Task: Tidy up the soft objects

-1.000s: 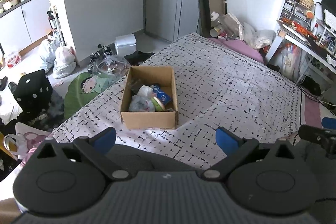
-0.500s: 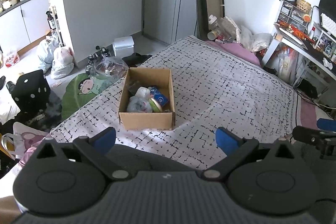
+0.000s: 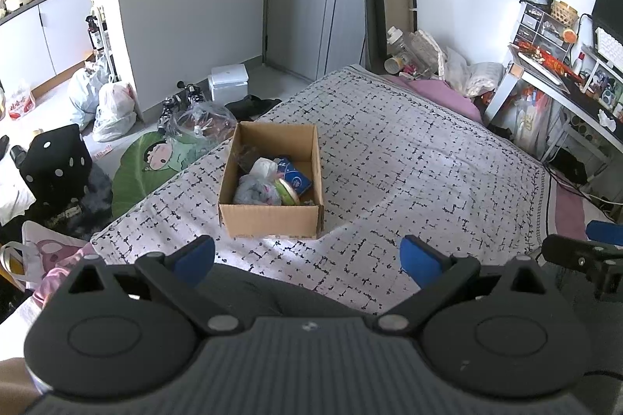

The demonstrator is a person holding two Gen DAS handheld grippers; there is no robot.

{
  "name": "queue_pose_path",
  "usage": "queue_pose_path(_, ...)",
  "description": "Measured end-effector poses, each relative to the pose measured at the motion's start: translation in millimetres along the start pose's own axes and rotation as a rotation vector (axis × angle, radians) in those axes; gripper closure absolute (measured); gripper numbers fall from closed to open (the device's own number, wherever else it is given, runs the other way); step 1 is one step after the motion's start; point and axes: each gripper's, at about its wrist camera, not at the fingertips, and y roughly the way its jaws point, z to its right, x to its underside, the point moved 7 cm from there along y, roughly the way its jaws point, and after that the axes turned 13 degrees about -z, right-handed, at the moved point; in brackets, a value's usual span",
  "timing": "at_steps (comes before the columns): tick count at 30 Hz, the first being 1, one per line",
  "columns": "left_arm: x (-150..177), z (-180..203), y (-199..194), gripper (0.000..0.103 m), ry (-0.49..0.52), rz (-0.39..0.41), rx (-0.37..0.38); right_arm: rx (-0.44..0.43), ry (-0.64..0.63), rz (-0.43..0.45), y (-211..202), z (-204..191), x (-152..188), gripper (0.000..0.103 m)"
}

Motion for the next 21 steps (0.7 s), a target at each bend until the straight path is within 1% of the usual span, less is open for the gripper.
queue_pose_path(16, 1.7, 2.7, 1.6, 0.002, 0.005, -0.003, 0.01, -0.005, 0.003, -0.009, 0.3, 1.9, -1.1, 0.0)
queue_pose_path(21, 1.7, 6.2, 1.4, 0.002, 0.013, -0.005, 0.023, -0.002, 0.012, -0.008, 0.7, 4.5, -1.1, 0.0)
